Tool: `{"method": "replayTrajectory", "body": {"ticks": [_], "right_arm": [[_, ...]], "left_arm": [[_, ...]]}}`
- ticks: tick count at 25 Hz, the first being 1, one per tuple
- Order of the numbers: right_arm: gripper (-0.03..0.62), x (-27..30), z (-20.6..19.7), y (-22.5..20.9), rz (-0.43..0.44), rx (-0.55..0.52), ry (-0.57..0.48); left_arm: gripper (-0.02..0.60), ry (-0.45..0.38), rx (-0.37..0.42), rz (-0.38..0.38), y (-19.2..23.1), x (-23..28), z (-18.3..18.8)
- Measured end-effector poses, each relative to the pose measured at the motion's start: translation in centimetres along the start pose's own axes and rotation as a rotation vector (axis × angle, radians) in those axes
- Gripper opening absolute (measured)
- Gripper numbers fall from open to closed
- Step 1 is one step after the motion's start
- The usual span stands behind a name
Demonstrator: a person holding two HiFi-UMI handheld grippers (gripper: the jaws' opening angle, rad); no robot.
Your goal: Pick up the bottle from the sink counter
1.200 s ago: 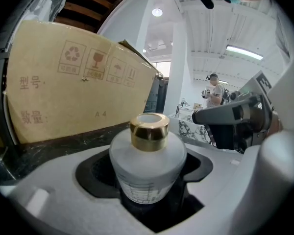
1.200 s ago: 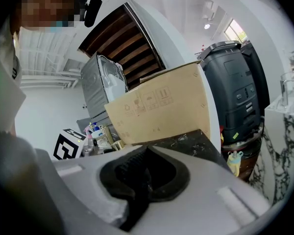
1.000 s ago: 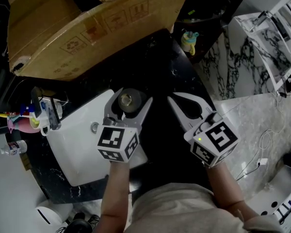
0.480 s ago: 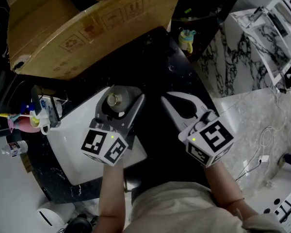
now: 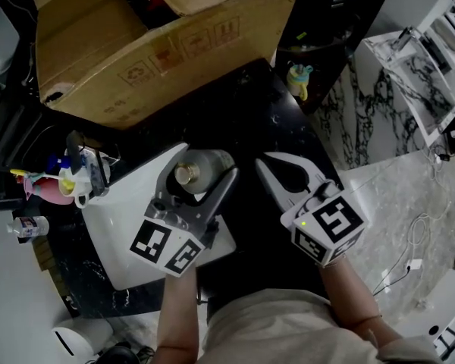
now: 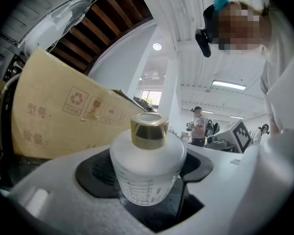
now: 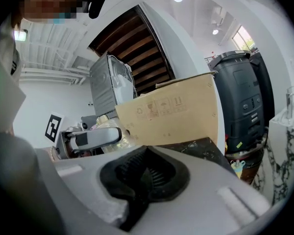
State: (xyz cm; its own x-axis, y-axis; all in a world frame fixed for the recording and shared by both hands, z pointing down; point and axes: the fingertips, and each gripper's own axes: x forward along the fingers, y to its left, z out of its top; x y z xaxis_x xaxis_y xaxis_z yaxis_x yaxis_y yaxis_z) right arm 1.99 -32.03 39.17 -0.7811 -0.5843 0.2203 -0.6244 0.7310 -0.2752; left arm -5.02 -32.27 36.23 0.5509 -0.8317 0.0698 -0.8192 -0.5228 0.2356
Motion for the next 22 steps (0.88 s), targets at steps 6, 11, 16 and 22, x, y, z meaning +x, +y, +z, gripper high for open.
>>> {"method": "replayTrajectory", "body": {"ticks": [6,11,16,22], "right_arm": [[0.002,0.3,2.3,2.2,0.051,-0.052,-0.025],[0.002,1.1,3.4,4.1,0.105,-0.095,-0.028],[0.002,1.6,4.5,5.7,0.144,-0.136,-0.030],[0.002,2.1,5.8,7.6,0.193,-0.181,-0.050]], "left_arm": [[0.347,0.027,0.000,0.012,-0.6,-2.0,0.3],[0.347,0.013,-0.013,0.036,-0.6,-3.3,0.9],[0.347,-0.044,-0.006,0.046,-0.7,-4.7,2.5],[0.347,-0.071,-0.016,0.044,-1.0,-5.9,2.9]]}}
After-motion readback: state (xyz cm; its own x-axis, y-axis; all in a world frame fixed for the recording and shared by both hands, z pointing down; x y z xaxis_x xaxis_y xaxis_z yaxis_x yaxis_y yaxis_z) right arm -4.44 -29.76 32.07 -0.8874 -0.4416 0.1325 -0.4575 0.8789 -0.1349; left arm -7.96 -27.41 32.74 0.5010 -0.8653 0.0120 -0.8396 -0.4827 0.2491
